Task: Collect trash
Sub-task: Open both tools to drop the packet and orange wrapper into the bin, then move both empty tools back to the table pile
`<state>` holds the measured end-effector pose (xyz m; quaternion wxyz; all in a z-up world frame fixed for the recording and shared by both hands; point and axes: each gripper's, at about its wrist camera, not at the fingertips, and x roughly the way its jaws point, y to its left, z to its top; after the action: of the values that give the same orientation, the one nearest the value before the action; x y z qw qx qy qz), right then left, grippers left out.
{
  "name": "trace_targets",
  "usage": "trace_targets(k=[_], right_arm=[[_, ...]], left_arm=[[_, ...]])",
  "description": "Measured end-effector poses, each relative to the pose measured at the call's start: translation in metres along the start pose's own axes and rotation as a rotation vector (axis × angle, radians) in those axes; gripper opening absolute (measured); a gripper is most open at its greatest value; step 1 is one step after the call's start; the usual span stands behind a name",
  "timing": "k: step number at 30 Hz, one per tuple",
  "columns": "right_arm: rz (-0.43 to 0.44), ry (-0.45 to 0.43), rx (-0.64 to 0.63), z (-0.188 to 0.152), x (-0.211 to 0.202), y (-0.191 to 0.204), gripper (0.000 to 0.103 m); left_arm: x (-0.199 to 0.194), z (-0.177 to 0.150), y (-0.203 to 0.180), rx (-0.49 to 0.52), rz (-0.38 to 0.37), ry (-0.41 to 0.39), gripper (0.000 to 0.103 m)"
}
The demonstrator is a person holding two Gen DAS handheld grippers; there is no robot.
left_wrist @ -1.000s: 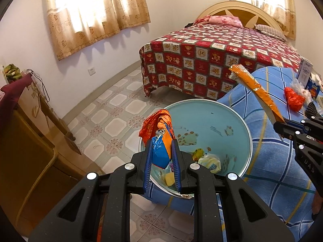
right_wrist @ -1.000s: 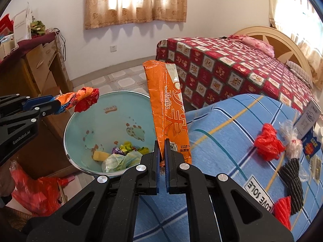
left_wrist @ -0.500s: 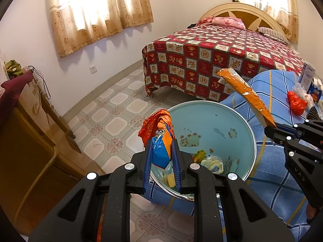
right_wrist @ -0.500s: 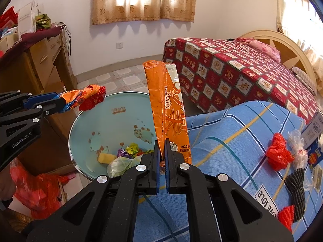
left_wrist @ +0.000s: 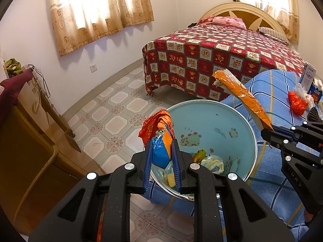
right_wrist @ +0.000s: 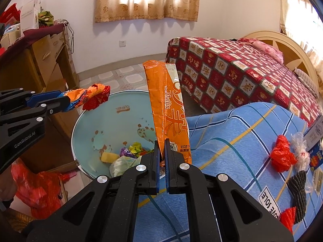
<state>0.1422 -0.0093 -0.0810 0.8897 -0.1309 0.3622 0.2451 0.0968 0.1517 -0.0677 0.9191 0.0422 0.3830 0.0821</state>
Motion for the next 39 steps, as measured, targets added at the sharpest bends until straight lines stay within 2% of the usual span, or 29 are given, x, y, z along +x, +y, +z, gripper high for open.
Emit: trace_targets(k=[5, 7, 8, 9, 10, 11, 14, 15, 17, 18, 19, 20, 25, 27, 31, 35, 39], right_arm=[[0.017, 0.009, -0.014, 0.001, 0.002, 0.003, 0.005], [0.03, 0.004, -0.005, 0.001, 0.003, 0.001, 0.009], [0.037, 0.006, -0.001, 0.0, 0.004, 0.001, 0.017], [0.04, 0.005, 0.001, 0.0, 0.004, 0.0, 0.027], [0.045, -0.001, 0.004, -0.001, 0.003, -0.001, 0.032], [0.051, -0.004, 0.01, -0.001, 0.002, -0.002, 0.039], [0.05, -0.008, 0.02, -0.004, -0.001, -0.005, 0.044], [0.048, -0.012, 0.023, -0.006, -0.003, -0.006, 0.048], [0.036, -0.026, 0.036, -0.011, -0.011, -0.011, 0.054], [0.028, -0.031, 0.048, -0.016, -0.017, -0.017, 0.056], [0.022, -0.032, 0.054, -0.019, -0.02, -0.019, 0.057], [0.008, -0.036, 0.07, -0.025, -0.026, -0.024, 0.059], [-0.093, -0.044, 0.167, -0.066, -0.066, -0.067, 0.064], [-0.187, -0.039, 0.231, -0.091, -0.085, -0.095, 0.068], [-0.3, -0.002, 0.354, -0.133, -0.106, -0.142, 0.07], [-0.317, 0.034, 0.435, -0.162, -0.112, -0.171, 0.071], [-0.299, 0.061, 0.453, -0.172, -0.108, -0.184, 0.071]], left_arm=[[0.0, -0.001, 0.0, -0.002, -0.007, -0.002, 0.024], [0.0, -0.003, -0.001, -0.008, -0.021, 0.0, 0.025], [0.001, -0.003, -0.001, -0.008, -0.024, 0.001, 0.026], [0.001, -0.004, -0.002, -0.01, -0.029, 0.001, 0.033], [0.001, -0.004, -0.002, -0.013, -0.033, 0.0, 0.041], [0.001, -0.005, -0.003, -0.016, -0.034, -0.001, 0.044], [0.0, -0.004, -0.006, -0.014, -0.033, 0.001, 0.051], [0.001, -0.005, -0.007, -0.018, -0.036, 0.006, 0.058], [0.002, -0.006, -0.01, -0.013, -0.031, 0.01, 0.062], [0.002, -0.008, -0.012, -0.012, -0.035, 0.014, 0.068], [0.002, -0.008, -0.013, -0.012, -0.038, 0.016, 0.079], [0.001, -0.01, -0.016, -0.011, -0.039, 0.014, 0.083], [0.007, -0.018, -0.031, 0.026, -0.044, 0.045, 0.087], [0.009, -0.021, -0.036, 0.041, -0.035, 0.054, 0.088], [0.012, -0.026, -0.041, 0.053, -0.021, 0.07, 0.093], [0.01, -0.029, -0.051, 0.078, -0.032, 0.074, 0.094], [0.002, -0.031, -0.071, 0.12, -0.057, 0.068, 0.094]])
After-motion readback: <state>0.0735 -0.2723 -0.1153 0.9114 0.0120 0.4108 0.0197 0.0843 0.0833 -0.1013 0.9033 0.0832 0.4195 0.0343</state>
